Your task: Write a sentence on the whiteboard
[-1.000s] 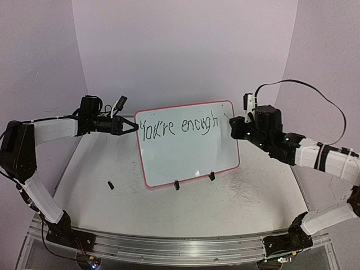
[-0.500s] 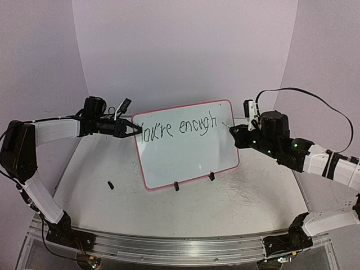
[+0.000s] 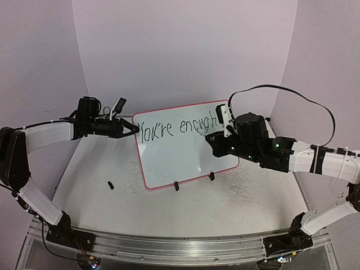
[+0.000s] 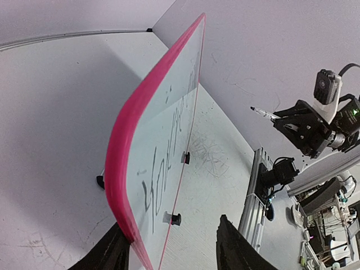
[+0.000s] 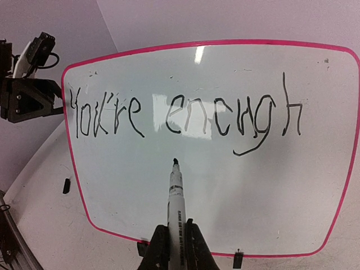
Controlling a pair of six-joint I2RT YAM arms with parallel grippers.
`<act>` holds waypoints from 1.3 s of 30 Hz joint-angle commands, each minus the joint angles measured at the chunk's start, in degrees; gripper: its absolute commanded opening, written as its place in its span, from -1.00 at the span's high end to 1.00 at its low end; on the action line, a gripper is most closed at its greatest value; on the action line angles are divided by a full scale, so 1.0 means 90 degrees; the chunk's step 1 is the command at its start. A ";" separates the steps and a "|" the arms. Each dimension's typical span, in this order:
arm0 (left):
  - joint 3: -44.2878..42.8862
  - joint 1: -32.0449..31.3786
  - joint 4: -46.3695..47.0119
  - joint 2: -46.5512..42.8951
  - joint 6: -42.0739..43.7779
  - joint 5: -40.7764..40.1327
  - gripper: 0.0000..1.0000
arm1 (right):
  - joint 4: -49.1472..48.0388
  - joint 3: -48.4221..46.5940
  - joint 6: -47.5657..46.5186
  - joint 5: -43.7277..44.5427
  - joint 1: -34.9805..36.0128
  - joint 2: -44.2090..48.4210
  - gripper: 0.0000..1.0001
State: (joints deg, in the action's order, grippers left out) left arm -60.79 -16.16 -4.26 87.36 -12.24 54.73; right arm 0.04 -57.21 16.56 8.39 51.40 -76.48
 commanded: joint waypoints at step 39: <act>0.0824 -0.0256 0.1414 -0.0166 -0.0357 -0.0299 0.95 | -0.0697 -0.1287 0.0032 -0.0723 0.0515 -0.1696 1.00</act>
State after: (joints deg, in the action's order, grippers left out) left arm -52.25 -17.74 7.10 86.43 -16.31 51.77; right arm -3.87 -65.76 16.75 1.97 55.46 -90.36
